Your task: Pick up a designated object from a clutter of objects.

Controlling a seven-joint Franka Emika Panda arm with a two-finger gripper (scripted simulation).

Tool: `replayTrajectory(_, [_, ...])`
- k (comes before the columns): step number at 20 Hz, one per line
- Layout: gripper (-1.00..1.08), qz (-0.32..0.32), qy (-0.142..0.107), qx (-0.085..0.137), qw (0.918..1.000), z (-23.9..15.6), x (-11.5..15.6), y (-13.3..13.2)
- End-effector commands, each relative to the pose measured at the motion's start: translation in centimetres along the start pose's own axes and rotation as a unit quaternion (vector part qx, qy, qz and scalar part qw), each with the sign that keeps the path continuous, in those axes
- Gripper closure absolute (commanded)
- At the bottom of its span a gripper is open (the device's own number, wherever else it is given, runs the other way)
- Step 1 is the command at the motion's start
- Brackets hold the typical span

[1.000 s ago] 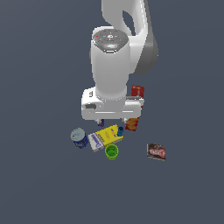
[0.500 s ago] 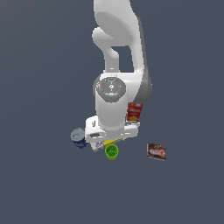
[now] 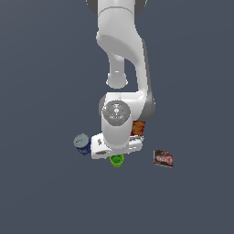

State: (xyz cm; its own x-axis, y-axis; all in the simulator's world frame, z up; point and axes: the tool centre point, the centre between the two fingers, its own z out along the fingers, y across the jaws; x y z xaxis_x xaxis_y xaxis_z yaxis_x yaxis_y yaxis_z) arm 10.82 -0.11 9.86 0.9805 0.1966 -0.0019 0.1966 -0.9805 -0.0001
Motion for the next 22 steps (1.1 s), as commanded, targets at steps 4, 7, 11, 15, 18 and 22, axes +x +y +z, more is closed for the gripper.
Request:
replayTrajectory(4, [-0.92, -0.003, 0.000, 0.000, 1.0000, 0.5, 0.1, 0.0])
replayTrajectory(7, [-0.92, -0.003, 0.000, 0.000, 1.0000, 0.9, 0.1, 0.0])
replayTrajectory(11, [-0.92, -0.003, 0.000, 0.000, 1.0000, 2.5, 0.1, 0.0])
replayTrajectory(15, [-0.92, -0.003, 0.001, 0.000, 1.0000, 4.7, 0.0, 0.0])
replayTrajectory(18, [-0.92, -0.004, 0.001, 0.000, 1.0000, 5.5, 0.1, 0.0])
replayTrajectory(22, [1.08, -0.004, 0.001, 0.000, 1.0000, 5.6, 0.2, 0.0])
